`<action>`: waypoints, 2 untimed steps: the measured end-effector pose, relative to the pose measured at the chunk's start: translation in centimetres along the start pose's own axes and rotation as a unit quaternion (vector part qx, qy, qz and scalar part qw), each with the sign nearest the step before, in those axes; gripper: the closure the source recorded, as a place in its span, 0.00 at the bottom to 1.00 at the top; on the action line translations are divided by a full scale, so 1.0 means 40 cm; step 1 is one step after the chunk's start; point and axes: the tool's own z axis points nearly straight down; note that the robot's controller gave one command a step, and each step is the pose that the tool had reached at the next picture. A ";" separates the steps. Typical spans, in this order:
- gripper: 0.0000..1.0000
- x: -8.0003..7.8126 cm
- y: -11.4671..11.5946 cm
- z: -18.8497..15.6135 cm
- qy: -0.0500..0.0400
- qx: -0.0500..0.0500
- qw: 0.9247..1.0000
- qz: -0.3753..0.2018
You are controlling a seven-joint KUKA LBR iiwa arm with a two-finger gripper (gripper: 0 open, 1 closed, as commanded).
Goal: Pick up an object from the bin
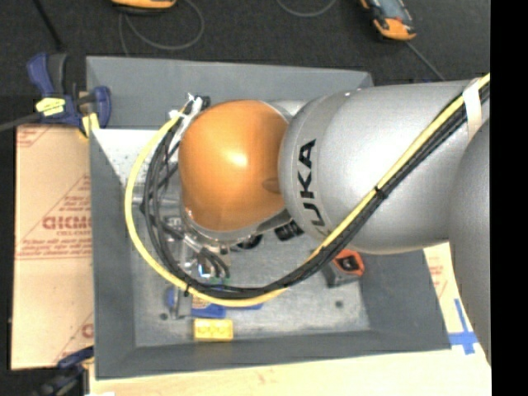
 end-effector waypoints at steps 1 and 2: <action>0.00 -0.005 -0.003 -0.011 -0.004 -0.001 1.000 0.002; 0.00 -0.050 -0.088 0.104 -0.006 -0.001 0.999 -0.042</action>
Offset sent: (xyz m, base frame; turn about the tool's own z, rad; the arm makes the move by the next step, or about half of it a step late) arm 0.0302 -0.0603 -0.0777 -0.1389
